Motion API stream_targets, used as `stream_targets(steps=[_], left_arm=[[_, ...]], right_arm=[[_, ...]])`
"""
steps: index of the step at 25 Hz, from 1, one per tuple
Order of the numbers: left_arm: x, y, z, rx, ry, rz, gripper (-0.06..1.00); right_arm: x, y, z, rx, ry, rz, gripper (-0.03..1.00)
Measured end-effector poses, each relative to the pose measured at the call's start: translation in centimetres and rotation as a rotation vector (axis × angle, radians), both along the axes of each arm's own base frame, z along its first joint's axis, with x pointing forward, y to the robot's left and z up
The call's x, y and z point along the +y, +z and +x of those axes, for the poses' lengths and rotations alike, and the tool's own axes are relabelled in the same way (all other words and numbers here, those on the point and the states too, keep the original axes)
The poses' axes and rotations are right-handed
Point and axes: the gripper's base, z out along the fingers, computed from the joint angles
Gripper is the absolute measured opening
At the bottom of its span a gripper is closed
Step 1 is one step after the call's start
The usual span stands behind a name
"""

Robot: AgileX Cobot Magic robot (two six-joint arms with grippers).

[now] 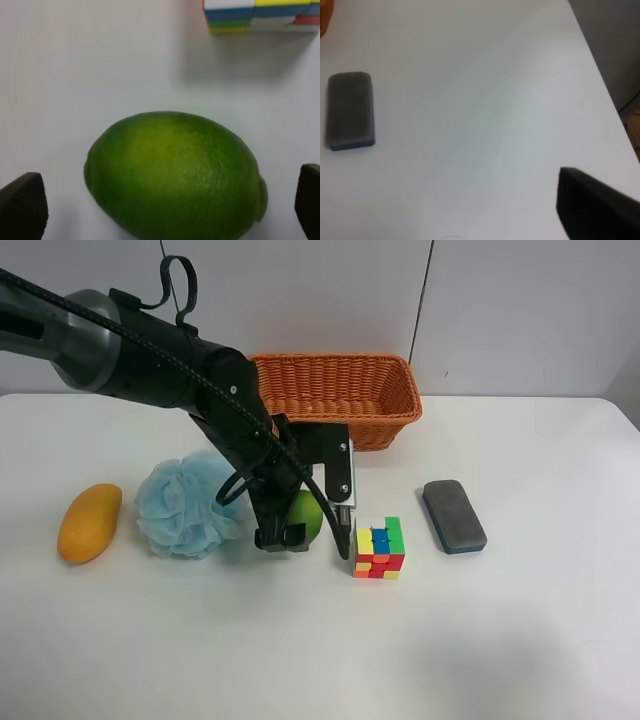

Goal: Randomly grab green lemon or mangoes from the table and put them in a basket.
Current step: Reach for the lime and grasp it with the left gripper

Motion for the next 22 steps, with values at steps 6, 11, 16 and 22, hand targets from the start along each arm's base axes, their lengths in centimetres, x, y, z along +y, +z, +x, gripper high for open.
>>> stream_targets(steps=[6,11,16,22], left_arm=[[-0.1,-1.4,0.4,0.007,0.003,0.007,0.99],[0.7,-1.7,1.2,0.003,0.034,0.001,0.99],[0.9,-1.5,1.6,0.0,0.05,-0.008,0.99],[0.8,-1.8,1.5,0.021,0.071,-0.023,0.99]], right_arm=[[0.0,0.0,0.0,0.0,0.0,0.0,0.99],[0.0,0.0,0.0,0.0,0.0,0.0,0.99],[0.0,0.0,0.0,0.0,0.0,0.0,0.99],[0.0,0.0,0.0,0.0,0.0,0.0,0.99]])
